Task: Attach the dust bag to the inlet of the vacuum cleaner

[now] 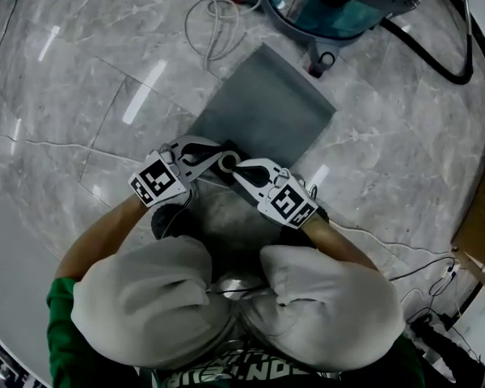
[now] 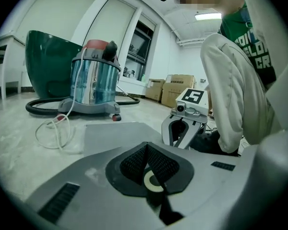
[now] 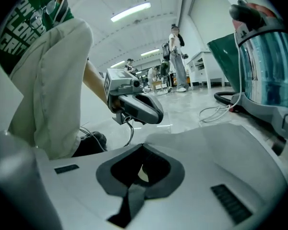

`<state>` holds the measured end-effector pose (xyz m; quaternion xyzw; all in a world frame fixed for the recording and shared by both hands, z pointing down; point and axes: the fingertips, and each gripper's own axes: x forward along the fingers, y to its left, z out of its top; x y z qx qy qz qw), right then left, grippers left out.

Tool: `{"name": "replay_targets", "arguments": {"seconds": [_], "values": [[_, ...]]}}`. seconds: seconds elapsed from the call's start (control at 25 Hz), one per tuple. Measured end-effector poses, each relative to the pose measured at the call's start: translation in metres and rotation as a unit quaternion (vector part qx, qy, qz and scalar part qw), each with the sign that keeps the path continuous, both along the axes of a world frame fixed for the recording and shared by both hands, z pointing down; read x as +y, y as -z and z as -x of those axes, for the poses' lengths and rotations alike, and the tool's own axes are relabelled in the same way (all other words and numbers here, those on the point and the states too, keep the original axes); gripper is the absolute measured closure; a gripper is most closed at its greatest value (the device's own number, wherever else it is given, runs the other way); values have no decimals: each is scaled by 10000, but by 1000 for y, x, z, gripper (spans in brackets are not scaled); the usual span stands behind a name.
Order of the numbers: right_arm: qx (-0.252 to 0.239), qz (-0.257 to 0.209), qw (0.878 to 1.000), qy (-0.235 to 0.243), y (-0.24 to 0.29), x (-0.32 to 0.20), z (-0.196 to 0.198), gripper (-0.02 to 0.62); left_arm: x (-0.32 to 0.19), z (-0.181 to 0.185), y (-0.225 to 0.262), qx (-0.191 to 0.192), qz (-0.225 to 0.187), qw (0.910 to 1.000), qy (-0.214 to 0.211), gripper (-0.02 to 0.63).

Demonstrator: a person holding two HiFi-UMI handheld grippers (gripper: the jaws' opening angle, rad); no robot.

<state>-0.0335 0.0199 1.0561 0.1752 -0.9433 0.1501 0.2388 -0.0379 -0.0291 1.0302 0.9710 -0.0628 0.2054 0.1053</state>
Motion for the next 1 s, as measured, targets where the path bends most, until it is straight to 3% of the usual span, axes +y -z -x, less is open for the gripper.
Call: {"name": "replay_targets", "arguments": {"seconds": [0.6,0.64,0.76,0.88,1.0], "values": [[755,-435,9948,528,-49,46,17,581,26,10,-39,-222,165,9995,-131,603],[817,-492,9940,539,-51,47,18,577,26,11,-40,-237,164,9995,-129,603],[1125,-672,9896,599,-60,50,20,473,25,13,-42,-282,168,9994,-116,603],[1569,-931,9815,580,-69,49,19,472,26,12,-42,-291,168,9993,-135,603],[1656,-1121,9789,428,-63,44,18,472,25,12,-41,-327,131,9992,-162,603]]}}
